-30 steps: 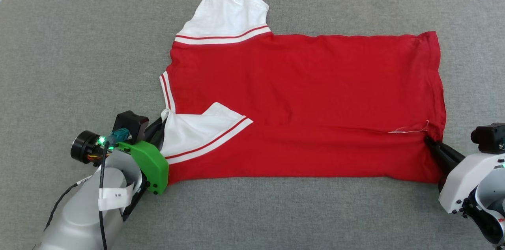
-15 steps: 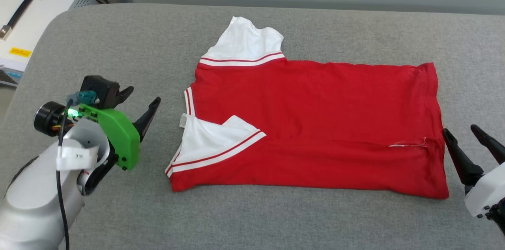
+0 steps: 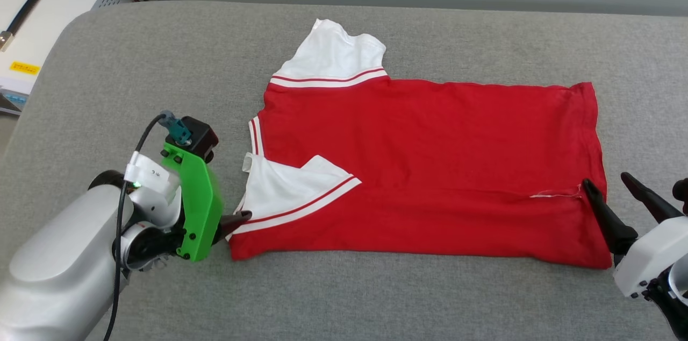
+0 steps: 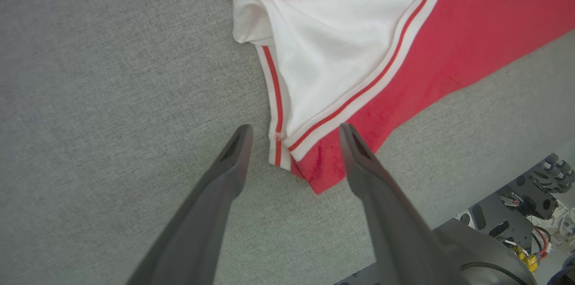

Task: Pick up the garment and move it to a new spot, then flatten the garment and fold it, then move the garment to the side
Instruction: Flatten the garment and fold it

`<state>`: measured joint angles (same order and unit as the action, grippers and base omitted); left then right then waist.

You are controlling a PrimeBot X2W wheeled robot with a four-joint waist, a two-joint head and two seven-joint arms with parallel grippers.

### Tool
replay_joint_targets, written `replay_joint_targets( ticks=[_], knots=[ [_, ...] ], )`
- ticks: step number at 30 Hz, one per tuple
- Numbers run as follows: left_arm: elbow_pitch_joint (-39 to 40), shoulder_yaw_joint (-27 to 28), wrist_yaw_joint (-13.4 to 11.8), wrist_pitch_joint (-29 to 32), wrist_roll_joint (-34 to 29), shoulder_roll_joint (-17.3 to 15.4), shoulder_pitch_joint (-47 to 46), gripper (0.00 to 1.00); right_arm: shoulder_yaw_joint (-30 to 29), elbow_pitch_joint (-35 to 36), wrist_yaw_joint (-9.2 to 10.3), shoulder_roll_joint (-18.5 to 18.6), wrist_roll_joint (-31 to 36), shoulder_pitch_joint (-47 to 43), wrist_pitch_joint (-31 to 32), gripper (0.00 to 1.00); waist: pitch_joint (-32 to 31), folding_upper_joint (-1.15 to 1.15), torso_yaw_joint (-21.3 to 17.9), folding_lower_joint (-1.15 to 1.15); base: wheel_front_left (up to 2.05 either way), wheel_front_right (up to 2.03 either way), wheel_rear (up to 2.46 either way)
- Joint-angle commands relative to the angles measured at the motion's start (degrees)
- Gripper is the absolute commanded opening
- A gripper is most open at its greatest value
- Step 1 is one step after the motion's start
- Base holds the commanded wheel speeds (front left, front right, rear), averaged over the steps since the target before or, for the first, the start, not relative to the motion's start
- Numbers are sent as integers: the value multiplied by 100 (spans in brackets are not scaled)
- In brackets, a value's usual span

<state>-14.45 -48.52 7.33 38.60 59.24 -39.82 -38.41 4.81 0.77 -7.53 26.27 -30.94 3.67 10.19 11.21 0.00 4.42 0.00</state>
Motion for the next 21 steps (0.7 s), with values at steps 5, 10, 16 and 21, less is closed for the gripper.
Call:
replay_joint_targets(
  ticks=[5, 10, 16, 21],
  knots=[
    [-281, -298, 14, 183, -39, 62, 70, 100, 166, -114, 4, -22, 3, 273, -3, 100, 214, 0, -188, 0, 0, 0, 0],
    [-650, -545, 15, 47, -165, 92, 151, 100, 300, -213, 4, -33, -5, 429, -44, 100, 366, 0, -300, 0, 0, 0, 0],
    [-866, -818, 15, -147, -5, 235, 292, 100, 378, -315, 4, -16, -37, 546, -81, 100, 426, 0, -351, 0, 0, 0, 0],
    [-733, -859, 15, -695, 184, 223, 286, 0, 368, -292, 4, 157, 8, 668, -2, 100, 314, 0, -338, 0, 0, 0, 0]
  ],
)
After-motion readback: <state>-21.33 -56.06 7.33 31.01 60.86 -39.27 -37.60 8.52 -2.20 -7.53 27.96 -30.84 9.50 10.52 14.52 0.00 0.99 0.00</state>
